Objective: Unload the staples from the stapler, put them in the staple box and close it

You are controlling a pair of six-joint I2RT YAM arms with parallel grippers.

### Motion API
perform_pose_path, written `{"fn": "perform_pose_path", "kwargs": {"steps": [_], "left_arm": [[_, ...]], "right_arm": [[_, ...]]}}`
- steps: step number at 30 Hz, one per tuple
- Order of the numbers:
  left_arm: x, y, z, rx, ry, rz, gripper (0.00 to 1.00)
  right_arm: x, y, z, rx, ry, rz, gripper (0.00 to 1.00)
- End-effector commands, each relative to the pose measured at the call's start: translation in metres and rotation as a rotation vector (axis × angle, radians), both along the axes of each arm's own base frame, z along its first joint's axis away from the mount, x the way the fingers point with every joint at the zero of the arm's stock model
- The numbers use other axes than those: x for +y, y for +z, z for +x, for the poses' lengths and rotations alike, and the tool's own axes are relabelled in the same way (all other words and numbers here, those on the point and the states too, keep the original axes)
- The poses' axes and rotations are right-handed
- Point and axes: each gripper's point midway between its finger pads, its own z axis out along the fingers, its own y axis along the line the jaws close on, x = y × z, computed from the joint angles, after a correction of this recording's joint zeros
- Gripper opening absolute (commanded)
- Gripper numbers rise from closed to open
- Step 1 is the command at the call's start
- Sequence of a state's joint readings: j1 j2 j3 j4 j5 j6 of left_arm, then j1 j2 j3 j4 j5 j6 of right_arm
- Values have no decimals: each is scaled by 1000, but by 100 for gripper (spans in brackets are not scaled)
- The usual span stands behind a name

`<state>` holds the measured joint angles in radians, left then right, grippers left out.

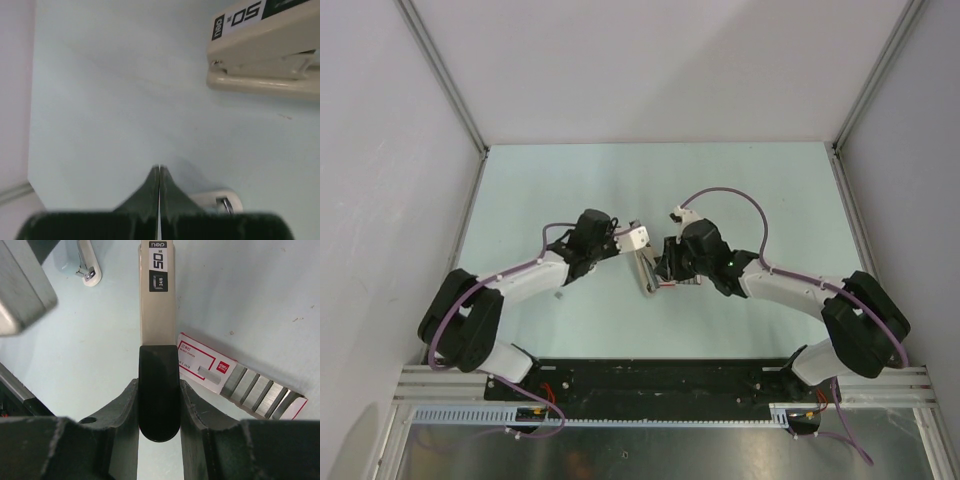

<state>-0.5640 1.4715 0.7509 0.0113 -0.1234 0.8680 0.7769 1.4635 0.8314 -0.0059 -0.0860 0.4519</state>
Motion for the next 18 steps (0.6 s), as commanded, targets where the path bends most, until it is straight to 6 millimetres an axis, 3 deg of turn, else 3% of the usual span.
{"fn": "perform_pose_path", "kwargs": {"steps": [1, 2, 6, 9, 13, 18], "left_arm": [[-31, 43, -1, 73, 49, -239, 1], [-35, 46, -7, 122, 61, -286, 6], [-51, 63, -29, 301, 84, -467, 41], [-53, 71, -43, 421, 92, -582, 64], [-43, 74, -54, 545, 98, -692, 73], [-39, 60, -75, 724, 71, -730, 75]], "right_arm": [[25, 62, 17, -163, -39, 177, 0], [28, 68, 17, -174, -48, 196, 0], [33, 89, 25, -209, -121, 259, 0], [35, 104, 28, -241, -165, 280, 0], [34, 123, 34, -268, -213, 303, 0], [34, 142, 42, -280, -260, 354, 0]]}}
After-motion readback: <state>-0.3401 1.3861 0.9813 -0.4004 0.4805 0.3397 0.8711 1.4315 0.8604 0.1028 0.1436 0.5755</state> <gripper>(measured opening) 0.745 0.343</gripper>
